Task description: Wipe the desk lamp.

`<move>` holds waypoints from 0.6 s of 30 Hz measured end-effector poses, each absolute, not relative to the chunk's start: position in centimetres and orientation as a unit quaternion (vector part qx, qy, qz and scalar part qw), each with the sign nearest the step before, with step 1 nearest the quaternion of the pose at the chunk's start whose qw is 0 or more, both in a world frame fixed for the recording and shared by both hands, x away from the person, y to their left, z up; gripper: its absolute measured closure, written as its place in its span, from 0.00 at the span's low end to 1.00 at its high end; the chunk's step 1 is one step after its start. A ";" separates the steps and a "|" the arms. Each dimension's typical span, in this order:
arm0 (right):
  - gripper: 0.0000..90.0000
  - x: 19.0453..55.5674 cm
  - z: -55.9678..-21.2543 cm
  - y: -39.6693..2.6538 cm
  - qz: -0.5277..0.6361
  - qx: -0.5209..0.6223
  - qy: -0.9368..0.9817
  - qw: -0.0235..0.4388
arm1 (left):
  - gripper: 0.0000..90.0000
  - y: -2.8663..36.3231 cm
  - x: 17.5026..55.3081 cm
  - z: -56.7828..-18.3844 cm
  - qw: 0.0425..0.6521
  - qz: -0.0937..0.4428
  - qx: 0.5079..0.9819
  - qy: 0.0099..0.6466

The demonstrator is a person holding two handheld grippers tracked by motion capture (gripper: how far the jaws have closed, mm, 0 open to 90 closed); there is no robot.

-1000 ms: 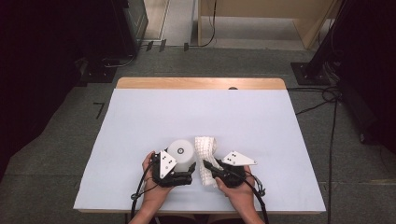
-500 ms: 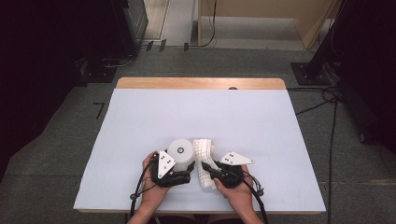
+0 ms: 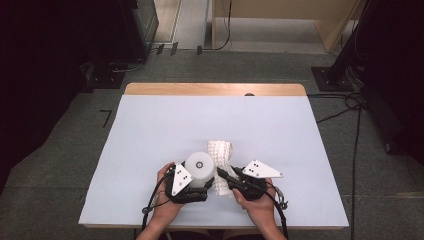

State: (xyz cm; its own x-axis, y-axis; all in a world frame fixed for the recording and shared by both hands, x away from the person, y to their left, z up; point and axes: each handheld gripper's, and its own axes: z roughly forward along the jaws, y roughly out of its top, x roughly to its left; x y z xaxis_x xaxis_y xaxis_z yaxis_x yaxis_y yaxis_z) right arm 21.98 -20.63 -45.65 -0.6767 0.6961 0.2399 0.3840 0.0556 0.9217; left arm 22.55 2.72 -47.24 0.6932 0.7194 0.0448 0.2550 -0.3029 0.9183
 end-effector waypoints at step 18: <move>0.81 22.2 -46.8 -19.9 0.550 0.392 0.728 0.118 | 0.09 3.4 22.9 -46.9 0.511 0.224 0.767 0.317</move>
State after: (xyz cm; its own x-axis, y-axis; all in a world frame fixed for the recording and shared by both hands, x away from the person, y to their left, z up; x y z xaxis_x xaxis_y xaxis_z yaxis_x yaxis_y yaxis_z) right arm 22.25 -19.89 -46.84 -0.6652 0.7002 0.2592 0.4415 0.0889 0.8929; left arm 22.90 3.39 -46.91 0.6987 0.7151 0.0195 0.2575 -0.2769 0.9257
